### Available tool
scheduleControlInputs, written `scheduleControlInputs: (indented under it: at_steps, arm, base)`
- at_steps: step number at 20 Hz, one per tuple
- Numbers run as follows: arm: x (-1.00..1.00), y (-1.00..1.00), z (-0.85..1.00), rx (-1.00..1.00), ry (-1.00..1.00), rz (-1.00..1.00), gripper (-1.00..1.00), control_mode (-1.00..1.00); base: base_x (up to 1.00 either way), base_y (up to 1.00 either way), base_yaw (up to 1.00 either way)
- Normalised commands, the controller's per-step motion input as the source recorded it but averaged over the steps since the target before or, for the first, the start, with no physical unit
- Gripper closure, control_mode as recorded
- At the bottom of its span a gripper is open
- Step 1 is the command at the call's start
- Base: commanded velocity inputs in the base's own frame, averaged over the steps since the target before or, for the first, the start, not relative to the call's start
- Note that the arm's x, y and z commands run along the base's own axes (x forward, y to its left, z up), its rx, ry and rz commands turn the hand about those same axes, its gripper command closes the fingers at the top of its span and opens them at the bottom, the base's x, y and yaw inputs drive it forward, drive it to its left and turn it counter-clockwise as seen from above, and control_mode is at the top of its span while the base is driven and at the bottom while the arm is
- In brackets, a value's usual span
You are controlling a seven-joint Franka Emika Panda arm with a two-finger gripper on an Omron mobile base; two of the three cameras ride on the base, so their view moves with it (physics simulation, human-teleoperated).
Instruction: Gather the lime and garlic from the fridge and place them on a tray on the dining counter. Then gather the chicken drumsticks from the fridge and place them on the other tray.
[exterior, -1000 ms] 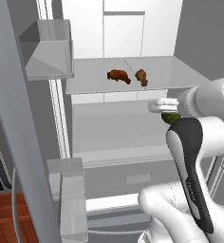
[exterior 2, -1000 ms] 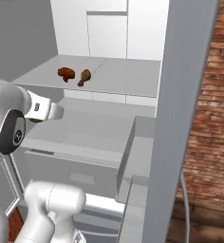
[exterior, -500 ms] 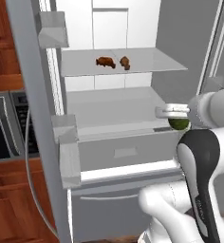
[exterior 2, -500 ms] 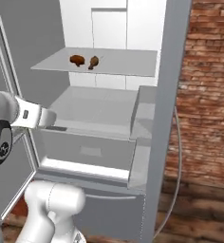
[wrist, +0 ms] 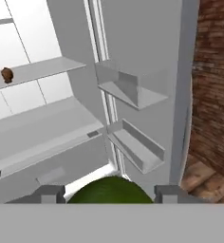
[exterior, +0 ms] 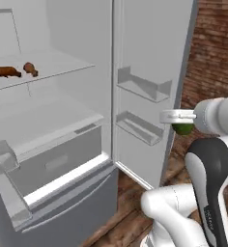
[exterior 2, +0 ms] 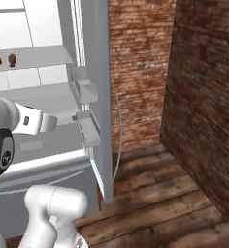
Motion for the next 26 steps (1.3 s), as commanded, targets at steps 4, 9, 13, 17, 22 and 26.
scheduleControlInputs:
  at_steps: [4,9,13,17,22,26]
  arm:
    - [0.0,0.0,0.0,0.0,0.0,0.0,1.0,1.0]
    - [0.0,0.0,0.0,0.0,0.0,0.0,1.0,1.0]
    - [0.0,0.0,0.0,0.0,0.0,0.0,1.0,1.0]
    - [0.0,0.0,0.0,0.0,0.0,0.0,1.0,1.0]
    - [0.0,0.0,0.0,0.0,0.0,0.0,1.0,1.0]
    - [0.0,0.0,0.0,0.0,0.0,0.0,1.0,1.0]
  base:
    - [0.0,0.0,-1.0]
    - [0.0,0.0,-1.0]
    - [0.0,0.0,-1.0]
    - [0.0,0.0,-1.0]
    - [0.0,0.0,-1.0]
    - [0.0,0.0,-1.0]
